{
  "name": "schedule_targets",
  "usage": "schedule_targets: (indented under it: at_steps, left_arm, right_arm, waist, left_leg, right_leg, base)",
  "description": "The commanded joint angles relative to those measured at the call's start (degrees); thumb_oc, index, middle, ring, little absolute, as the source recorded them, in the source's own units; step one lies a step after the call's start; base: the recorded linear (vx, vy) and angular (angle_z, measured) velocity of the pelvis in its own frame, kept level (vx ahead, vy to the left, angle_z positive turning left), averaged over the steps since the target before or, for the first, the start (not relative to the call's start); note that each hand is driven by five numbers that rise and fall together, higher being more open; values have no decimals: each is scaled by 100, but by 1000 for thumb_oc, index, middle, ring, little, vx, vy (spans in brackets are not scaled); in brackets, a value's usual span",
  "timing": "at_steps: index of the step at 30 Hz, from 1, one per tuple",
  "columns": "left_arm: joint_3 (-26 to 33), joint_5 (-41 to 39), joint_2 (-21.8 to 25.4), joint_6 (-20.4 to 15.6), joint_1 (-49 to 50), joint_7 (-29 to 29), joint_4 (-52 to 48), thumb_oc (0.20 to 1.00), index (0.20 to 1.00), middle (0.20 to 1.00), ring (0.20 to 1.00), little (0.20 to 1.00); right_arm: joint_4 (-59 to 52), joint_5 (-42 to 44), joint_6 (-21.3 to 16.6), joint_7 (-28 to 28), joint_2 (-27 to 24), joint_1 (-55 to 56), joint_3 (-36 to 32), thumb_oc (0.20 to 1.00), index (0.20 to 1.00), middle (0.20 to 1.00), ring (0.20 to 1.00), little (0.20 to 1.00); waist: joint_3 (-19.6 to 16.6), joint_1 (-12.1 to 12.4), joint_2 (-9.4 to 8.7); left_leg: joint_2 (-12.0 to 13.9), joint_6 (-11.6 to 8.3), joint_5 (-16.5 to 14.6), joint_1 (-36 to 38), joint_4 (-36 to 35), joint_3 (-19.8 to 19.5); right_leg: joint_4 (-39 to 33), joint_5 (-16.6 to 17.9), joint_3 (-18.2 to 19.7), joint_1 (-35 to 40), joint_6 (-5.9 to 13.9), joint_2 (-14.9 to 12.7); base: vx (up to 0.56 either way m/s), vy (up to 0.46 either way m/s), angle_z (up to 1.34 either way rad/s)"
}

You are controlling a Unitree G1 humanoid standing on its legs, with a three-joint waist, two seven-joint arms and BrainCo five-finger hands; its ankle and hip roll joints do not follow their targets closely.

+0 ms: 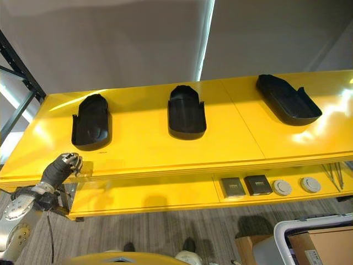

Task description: Move parts from the plastic box to the shelf.

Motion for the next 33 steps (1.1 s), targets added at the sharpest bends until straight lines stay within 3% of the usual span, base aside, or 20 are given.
schedule_targets:
  at_steps: [1, 4, 13, 24, 33]
  left_arm:
    - [17, 38, 32, -449, -685, 367, -64, 200, 200, 200, 200, 200]
    - [-129, 108, -81, -406, -1001, 788, 241, 200, 200, 200, 200, 200]
    - [-355, 250, -225, -340, -1305, 1006, 976, 200, 200, 200, 200, 200]
    - [-301, 436, -294, -266, -1175, 1190, 1253, 200, 200, 200, 200, 200]
    - [-415, 552, -233, -466, -1844, 1677, 2576, 200, 200, 200, 200, 200]
  right_arm:
    - [45, -52, -128, -43, -91, -305, 159, 1000, 1000, 1000, 1000, 1000]
    - [-32, -98, -56, -9, -124, -324, 207, 1000, 1000, 1000, 1000, 1000]
    - [-171, -304, 57, 112, -182, -309, 203, 1000, 1000, 1000, 1000, 1000]
    - [-299, -384, 145, 185, -207, -264, 149, 1000, 1000, 1000, 1000, 1000]
    - [-321, -475, 216, 312, -350, -424, 325, 1000, 1000, 1000, 1000, 1000]
  waist:
    - [247, -101, -211]
    - [225, -217, -237]
    - [197, -407, -263]
    - [211, -415, -266]
    - [166, -584, -279]
  left_leg:
    - [45, 111, -3, -147, 286, -140]
    - [65, 106, -11, -122, 290, -74]
    - [106, 107, -33, -76, 313, 60]
    - [105, 108, -48, -81, 346, 70]
    - [133, 104, -38, -38, 355, 142]
  right_leg:
    - [219, -205, 247, 223, 377, -302]
    - [232, -216, 309, 201, 369, -288]
    - [265, -240, 439, 168, 354, -264]
    - [266, -249, 442, 179, 346, -273]
    - [321, -285, 525, 155, 339, -256]
  base:
    - [0, 0, 0]
    - [5, 1, -1]
    - [8, 3, -10]
    - [0, 0, 0]
    - [6, 3, -1]
